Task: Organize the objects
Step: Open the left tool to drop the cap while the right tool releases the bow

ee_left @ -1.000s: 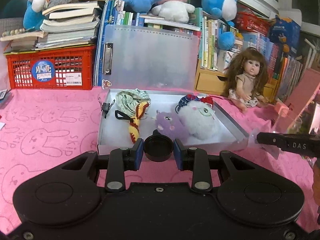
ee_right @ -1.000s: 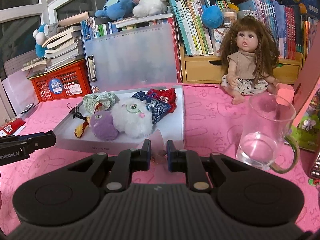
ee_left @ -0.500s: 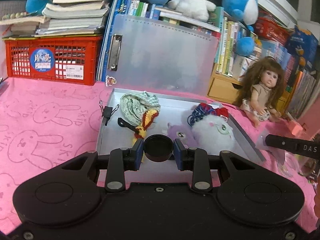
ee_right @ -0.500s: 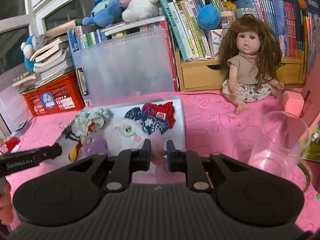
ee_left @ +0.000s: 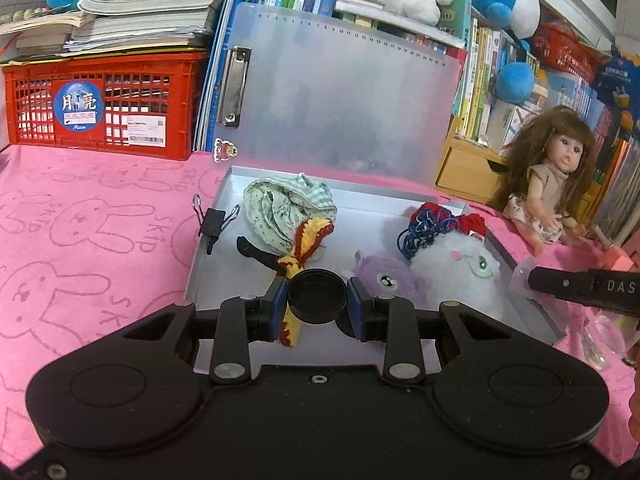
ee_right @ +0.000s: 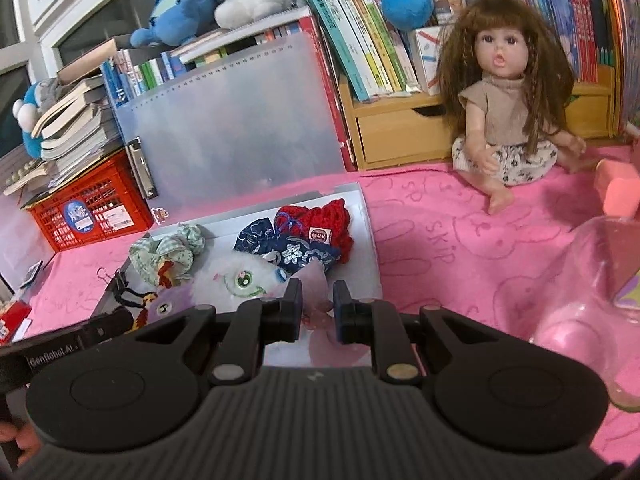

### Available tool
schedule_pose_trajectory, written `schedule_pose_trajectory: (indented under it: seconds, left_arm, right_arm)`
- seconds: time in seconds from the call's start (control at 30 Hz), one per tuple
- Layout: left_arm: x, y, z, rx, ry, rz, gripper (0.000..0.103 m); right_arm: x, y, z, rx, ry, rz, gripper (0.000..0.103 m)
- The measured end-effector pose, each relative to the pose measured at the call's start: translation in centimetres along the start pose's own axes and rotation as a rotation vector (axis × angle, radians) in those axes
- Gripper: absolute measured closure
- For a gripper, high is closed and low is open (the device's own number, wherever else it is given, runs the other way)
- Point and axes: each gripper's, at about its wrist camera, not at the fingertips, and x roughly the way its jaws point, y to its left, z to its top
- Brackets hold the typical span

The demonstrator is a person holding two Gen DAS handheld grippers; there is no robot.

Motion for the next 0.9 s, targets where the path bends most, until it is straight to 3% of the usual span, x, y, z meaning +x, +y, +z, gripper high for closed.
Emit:
schedule_pose_trajectory:
  seconds: [0.33,0.9]
  left_arm:
    - [1.7,0.2,-0.6,0.013,0.013,0.016,0.073]
    - [2.4,-0.4,-1.1,0.061,0.011,0.038,0.072]
  right_arm:
    - [2.6,-0.1,-0.7,0.042,0.045,-0.009,0.084]
    - [3.7,-0.4,-1.7,0.06,0.072,-0.012,0.083]
